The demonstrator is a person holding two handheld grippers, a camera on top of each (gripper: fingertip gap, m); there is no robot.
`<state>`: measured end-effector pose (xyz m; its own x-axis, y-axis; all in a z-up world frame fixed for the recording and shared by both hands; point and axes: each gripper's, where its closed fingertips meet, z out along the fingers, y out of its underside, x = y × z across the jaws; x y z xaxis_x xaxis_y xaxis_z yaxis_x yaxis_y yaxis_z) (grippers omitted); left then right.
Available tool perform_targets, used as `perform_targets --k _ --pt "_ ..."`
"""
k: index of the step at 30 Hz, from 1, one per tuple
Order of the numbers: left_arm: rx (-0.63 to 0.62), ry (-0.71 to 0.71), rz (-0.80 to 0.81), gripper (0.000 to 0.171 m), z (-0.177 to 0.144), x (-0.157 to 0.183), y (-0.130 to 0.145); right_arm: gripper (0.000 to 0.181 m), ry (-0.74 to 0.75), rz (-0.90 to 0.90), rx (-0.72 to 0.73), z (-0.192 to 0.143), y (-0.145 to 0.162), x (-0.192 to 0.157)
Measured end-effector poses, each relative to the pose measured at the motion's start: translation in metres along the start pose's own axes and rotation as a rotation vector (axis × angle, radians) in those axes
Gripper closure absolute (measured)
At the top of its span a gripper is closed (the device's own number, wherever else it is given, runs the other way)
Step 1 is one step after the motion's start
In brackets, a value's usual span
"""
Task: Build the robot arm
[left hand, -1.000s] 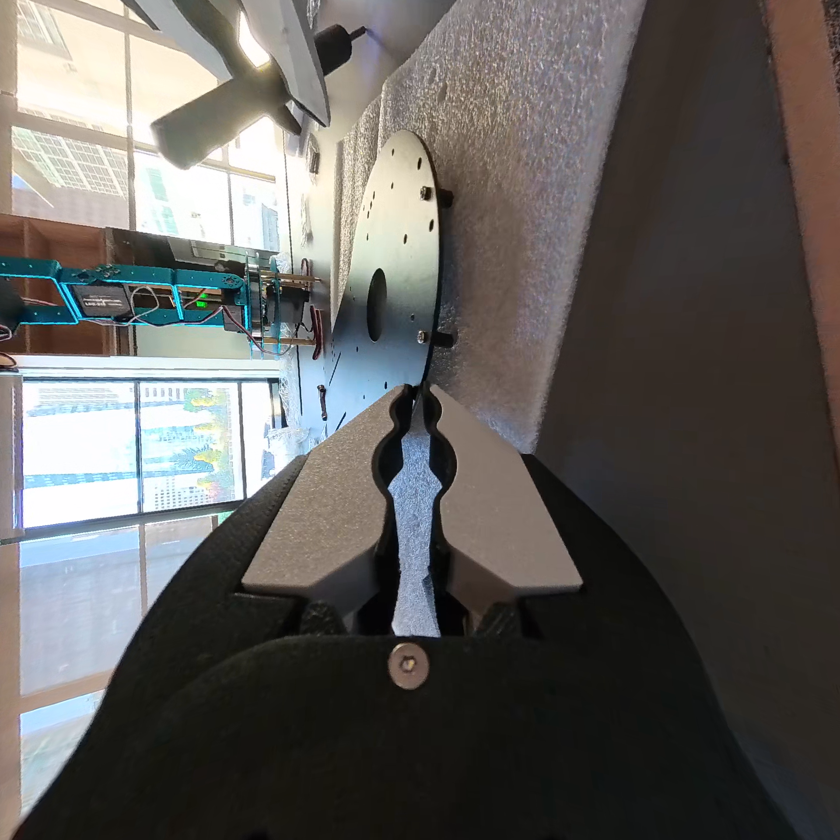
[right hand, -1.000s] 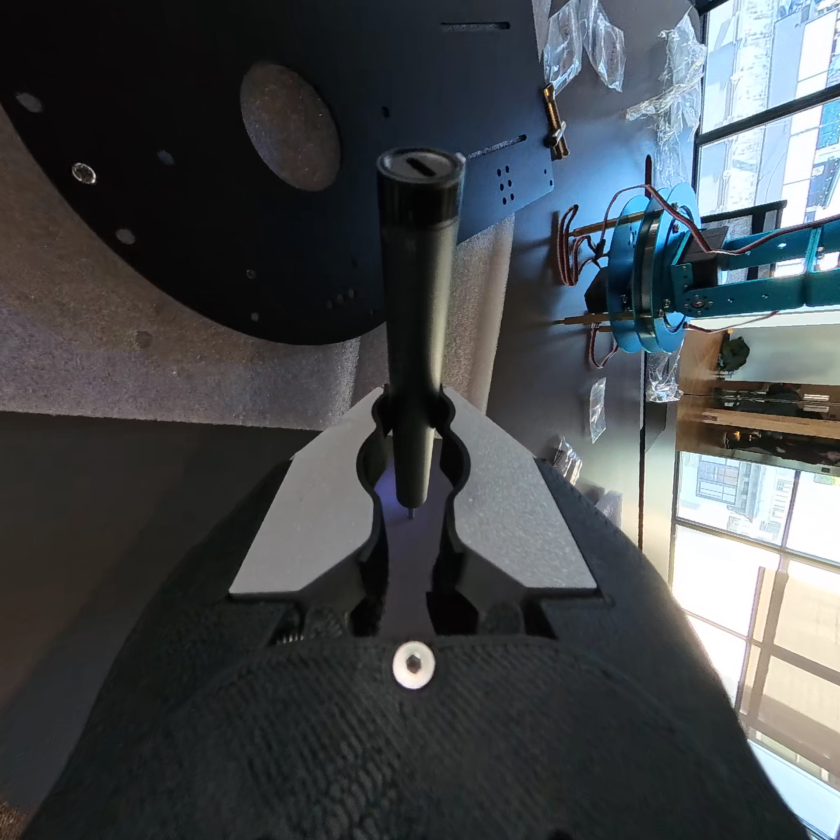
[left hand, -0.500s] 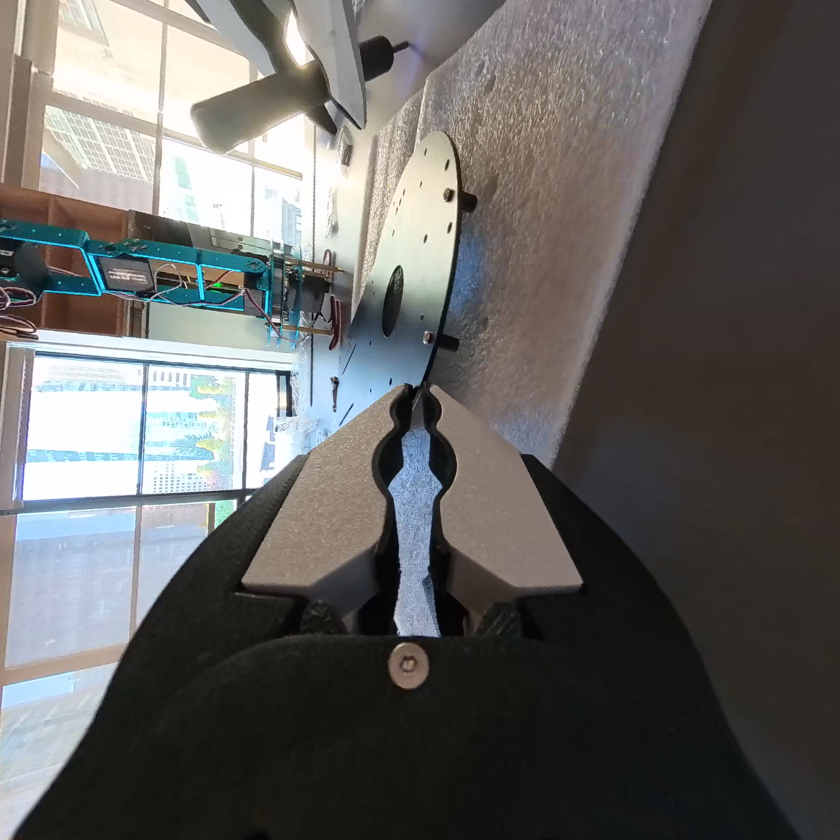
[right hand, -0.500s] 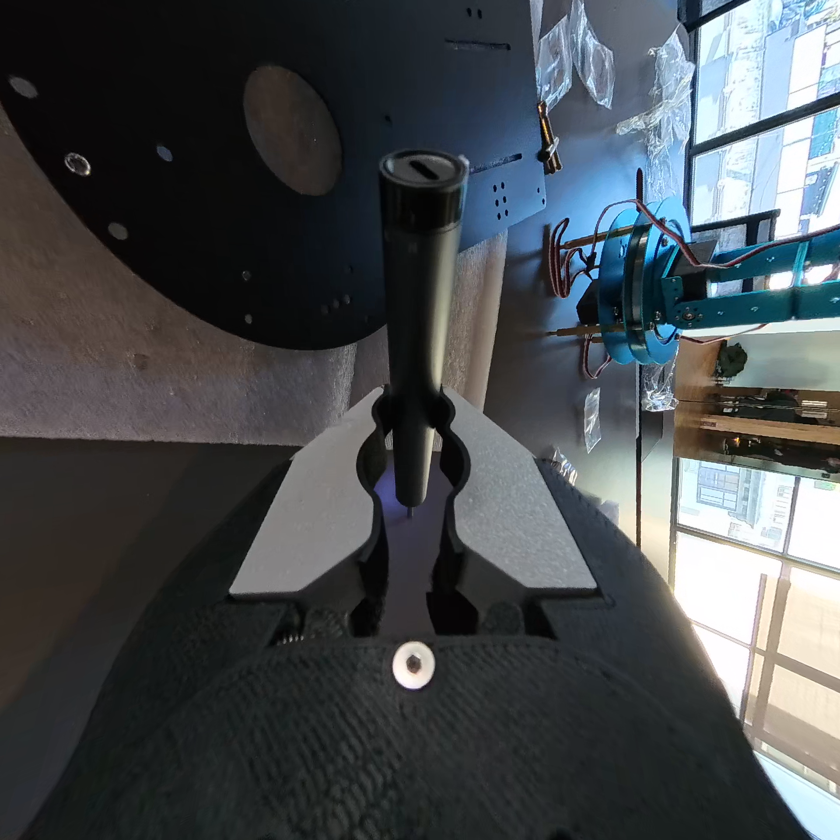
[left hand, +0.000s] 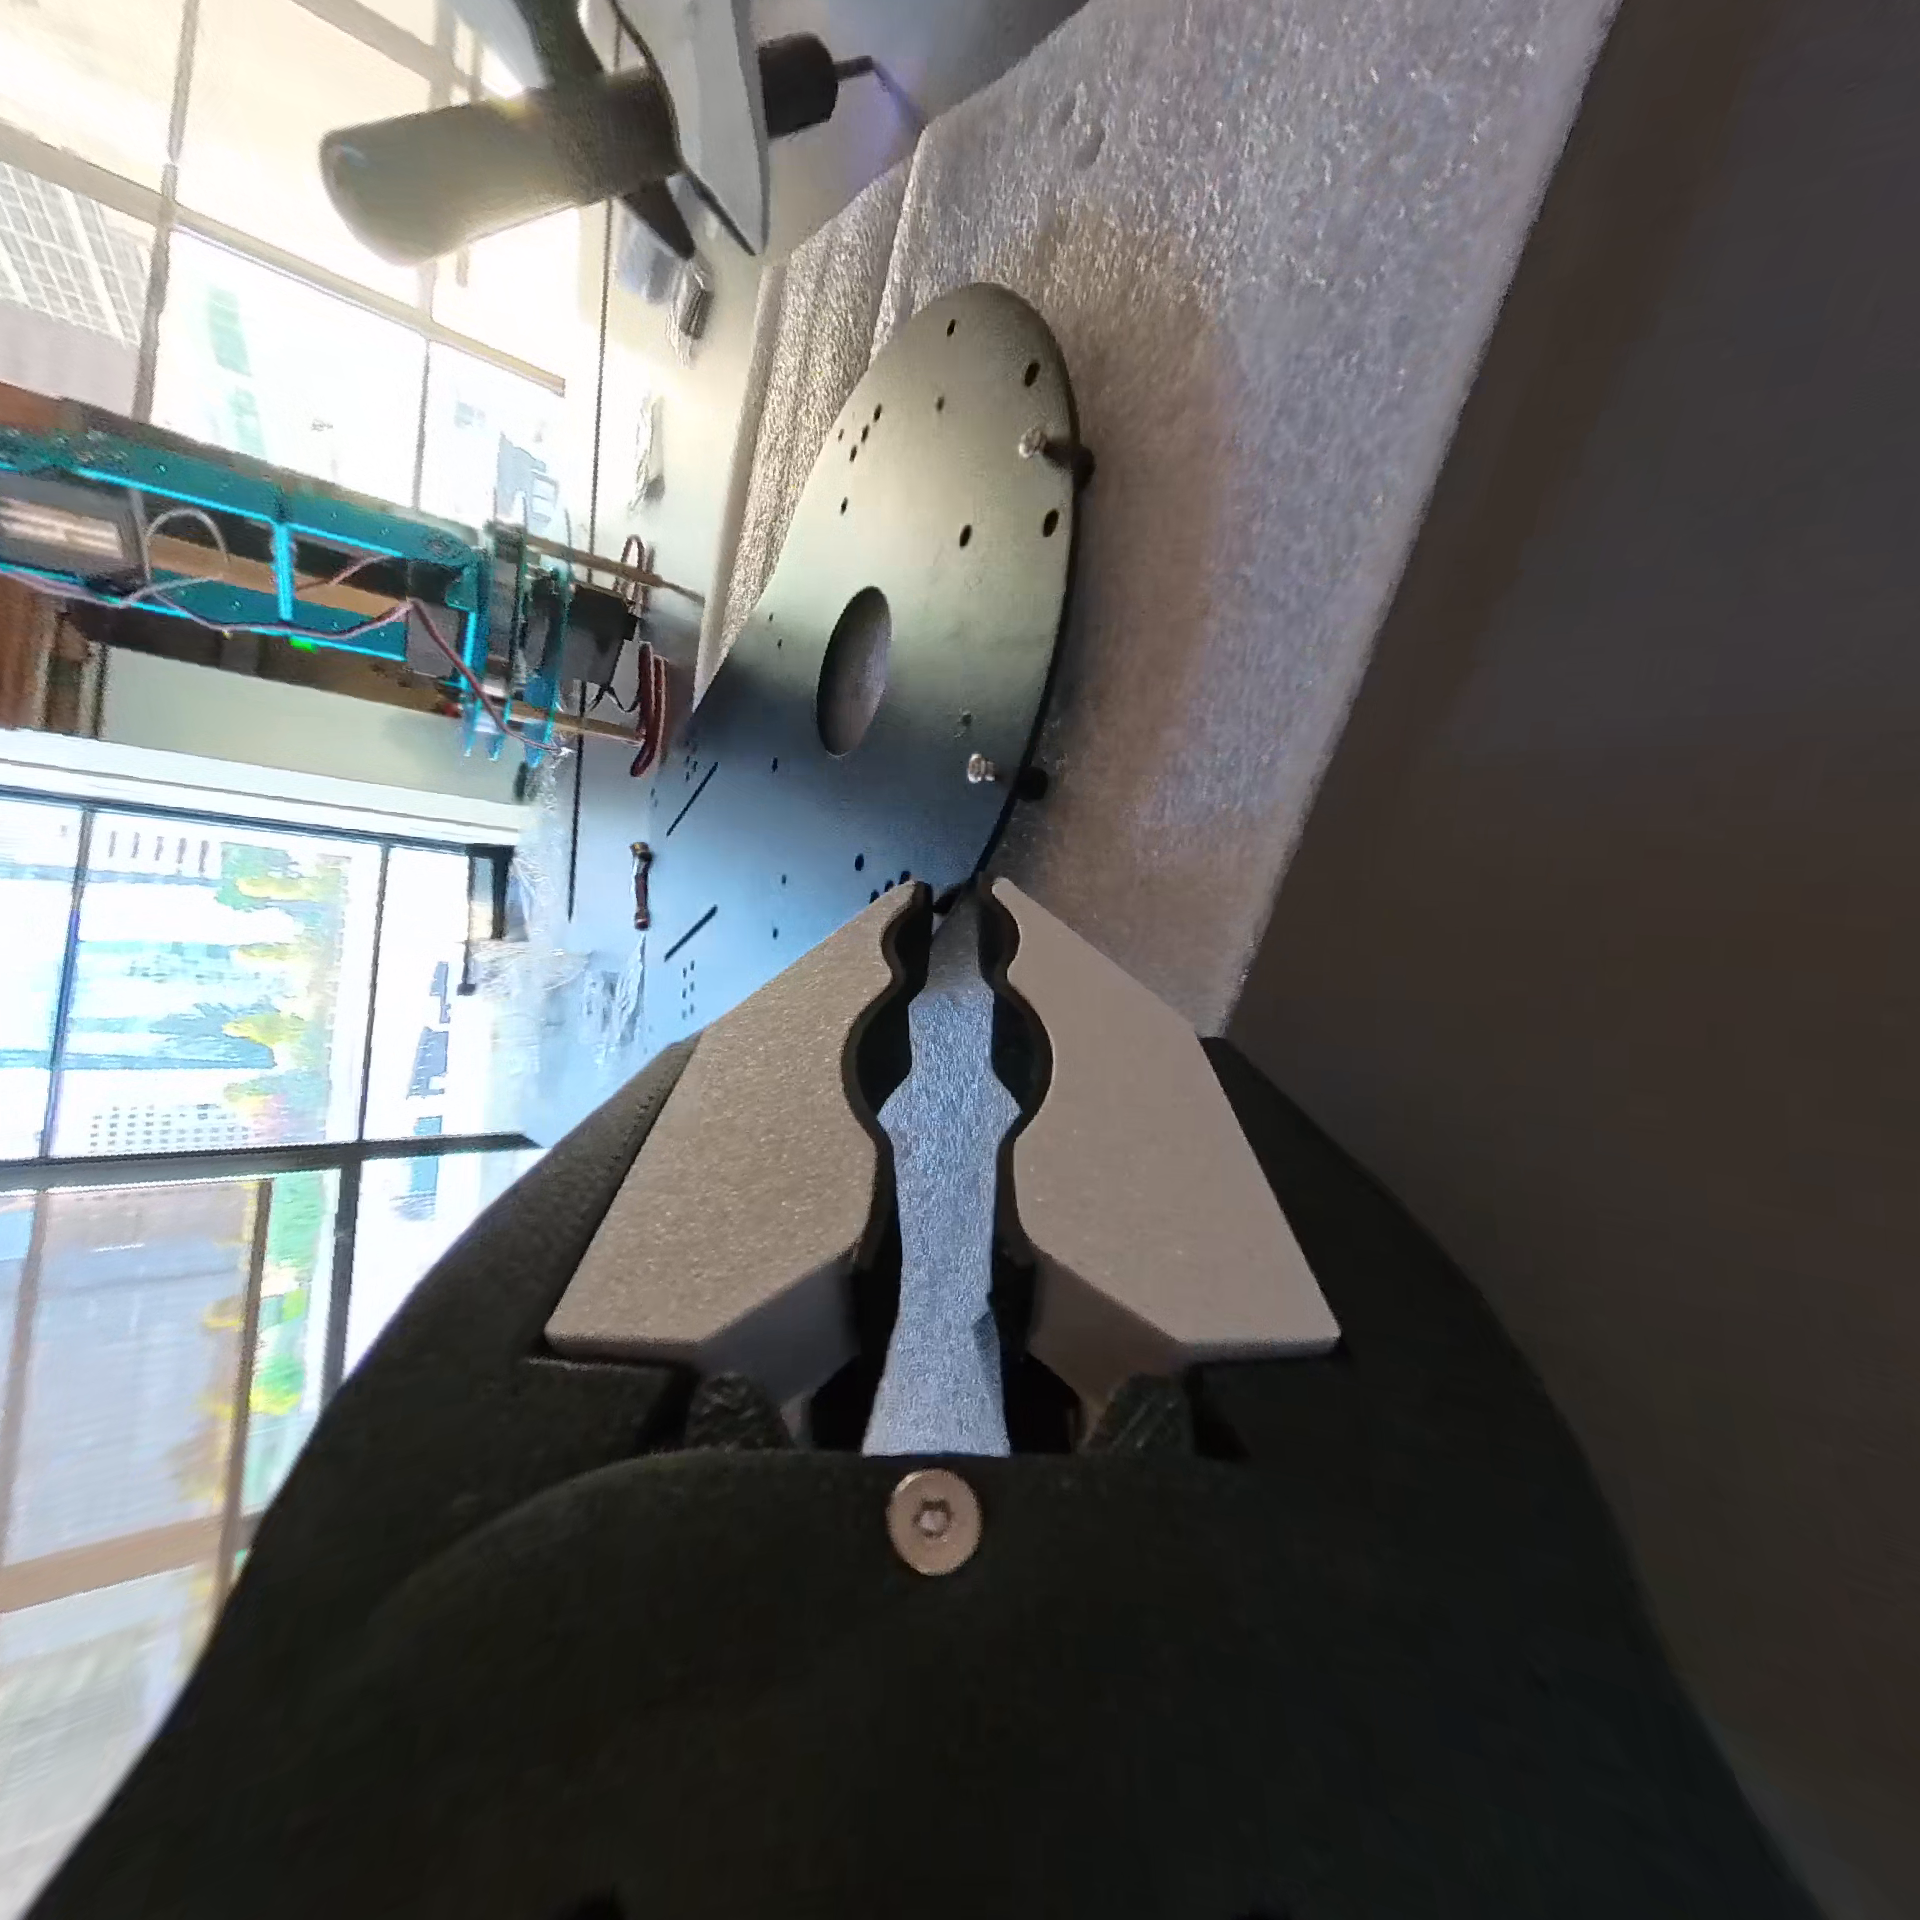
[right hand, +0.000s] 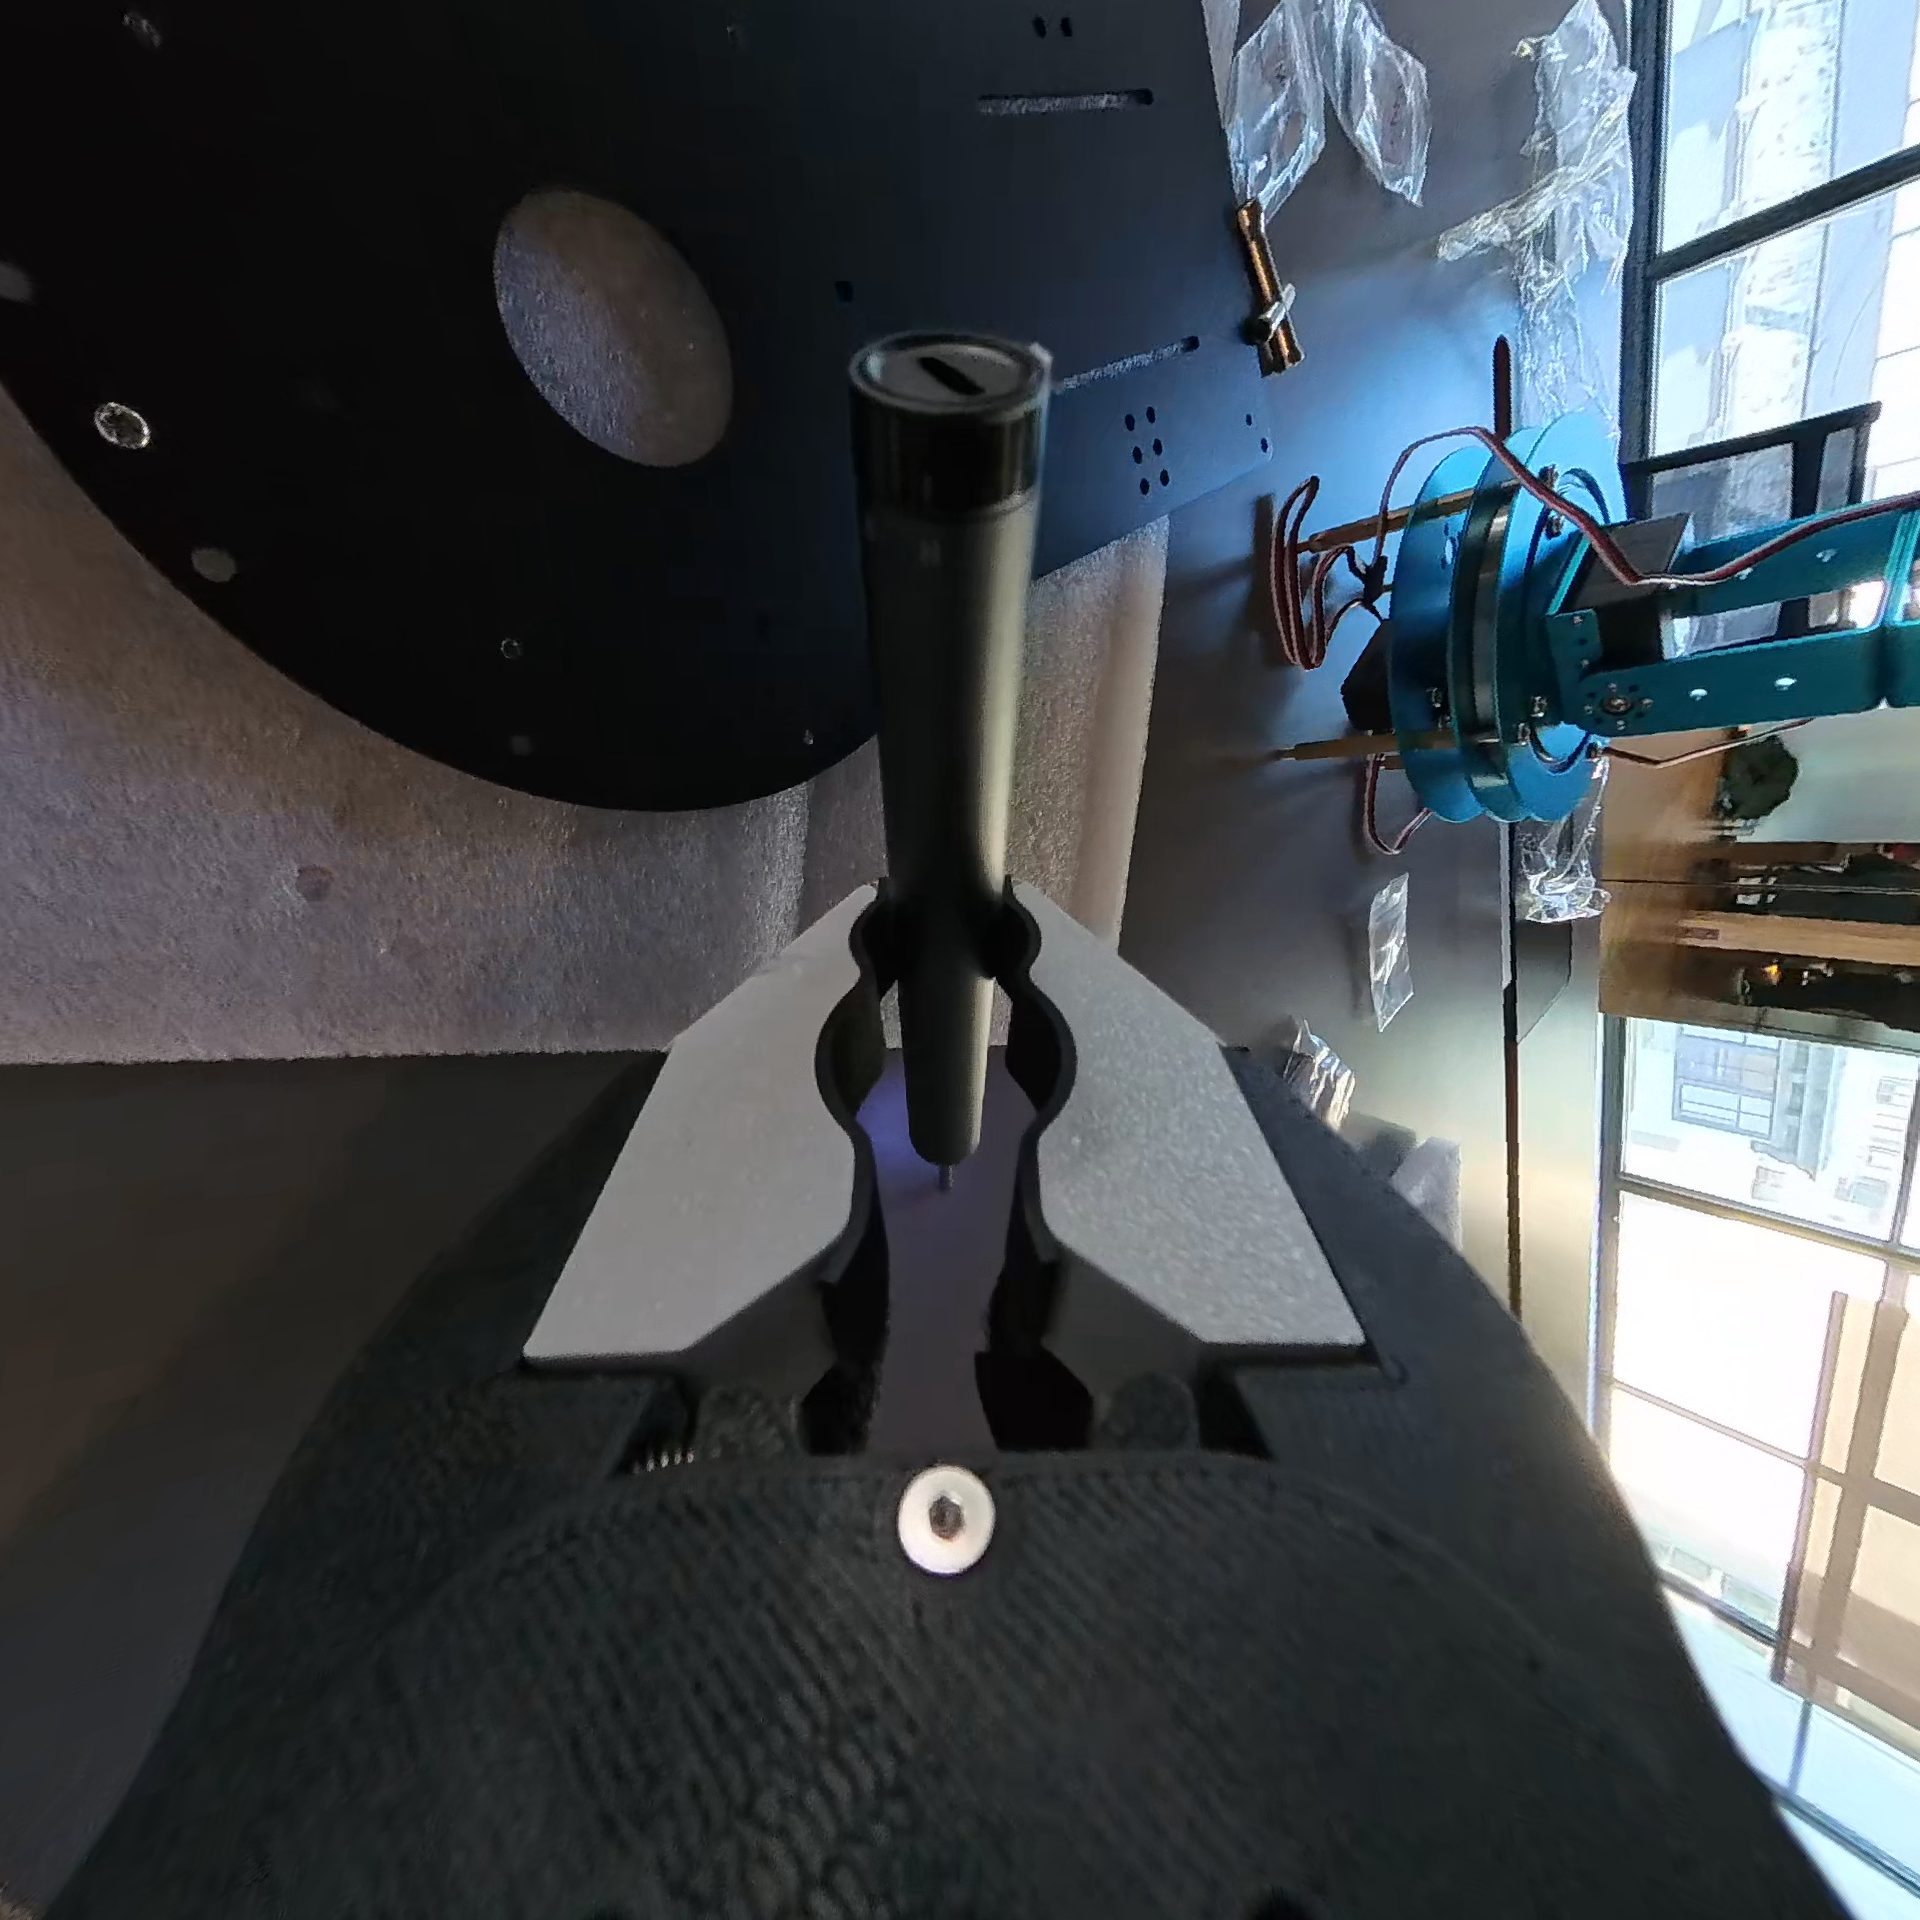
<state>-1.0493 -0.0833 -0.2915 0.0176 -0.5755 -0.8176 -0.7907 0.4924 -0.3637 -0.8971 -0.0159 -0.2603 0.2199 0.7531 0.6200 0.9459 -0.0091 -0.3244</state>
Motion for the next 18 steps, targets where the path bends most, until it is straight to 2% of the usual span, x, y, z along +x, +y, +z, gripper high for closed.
perform_targets --k 4,8,12,16,18 --pt "0.035 0.026 -0.122 0.148 -0.005 -0.008 0.001 0.165 0.010 0.020 -0.009 0.001 0.005 -0.001" --pt "0.116 0.078 -0.342 0.148 -0.020 -0.022 0.000 0.165 0.024 0.003 -0.041 0.000 0.013 -0.003" --pt "0.147 0.132 -0.562 0.147 -0.032 -0.036 0.009 0.165 0.017 -0.054 -0.122 0.006 0.025 -0.012" --pt "0.165 0.190 -0.724 0.146 -0.033 -0.039 0.015 0.165 0.037 -0.246 -0.082 0.012 0.027 -0.024" --pt "0.201 0.199 -0.784 0.147 -0.034 -0.042 0.012 0.165 0.093 -0.344 -0.034 0.007 0.028 -0.027"
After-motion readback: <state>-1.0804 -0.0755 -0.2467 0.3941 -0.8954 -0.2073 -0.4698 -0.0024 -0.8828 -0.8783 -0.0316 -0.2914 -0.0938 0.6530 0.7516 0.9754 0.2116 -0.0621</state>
